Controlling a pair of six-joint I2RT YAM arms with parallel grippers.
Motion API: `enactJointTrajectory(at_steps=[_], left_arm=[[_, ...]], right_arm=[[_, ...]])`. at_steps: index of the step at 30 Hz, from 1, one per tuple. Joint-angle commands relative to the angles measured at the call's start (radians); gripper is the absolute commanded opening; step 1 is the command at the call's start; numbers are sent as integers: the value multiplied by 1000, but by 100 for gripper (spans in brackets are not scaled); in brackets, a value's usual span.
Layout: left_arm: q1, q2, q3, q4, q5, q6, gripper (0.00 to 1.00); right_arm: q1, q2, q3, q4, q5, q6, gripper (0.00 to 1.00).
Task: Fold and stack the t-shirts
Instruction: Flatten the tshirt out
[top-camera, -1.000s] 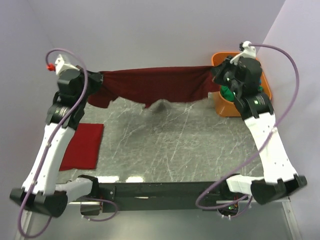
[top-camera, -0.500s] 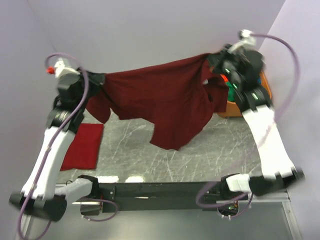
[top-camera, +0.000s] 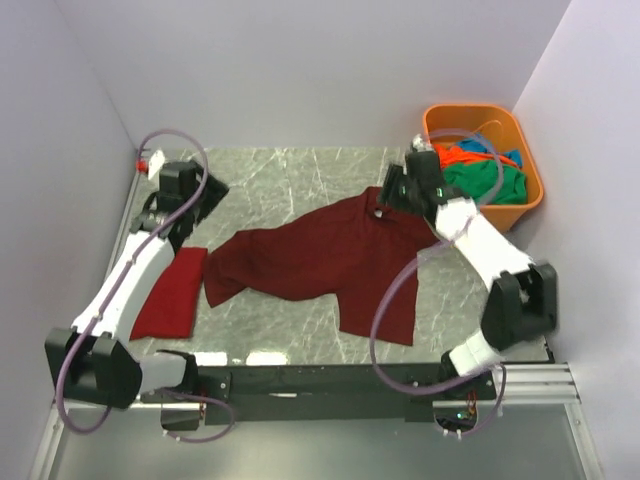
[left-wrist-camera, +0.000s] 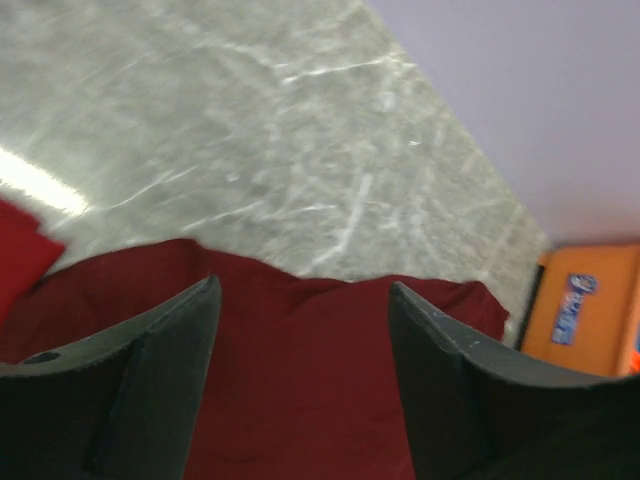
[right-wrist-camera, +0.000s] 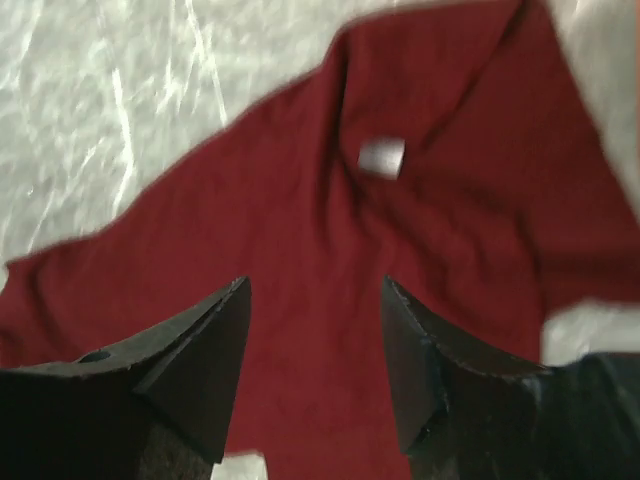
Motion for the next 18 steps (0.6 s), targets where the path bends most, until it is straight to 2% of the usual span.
enactJointTrajectory(at_steps=[1, 7, 11, 18], left_arm=[[2, -65, -144, -50, -80, -71, 72], [-2, -218, -350, -177, -211, -226, 64], [-18, -321, -456, -238, -258, -344, 56], [-80, -340, -576, -315, -271, -497, 55]], right_arm=[[27, -205, -238, 147, 56, 92, 61], [46, -436, -614, 233, 28, 183, 60], [46, -536, -715, 239, 64, 208, 59], [44, -558, -730, 215, 117, 182, 58]])
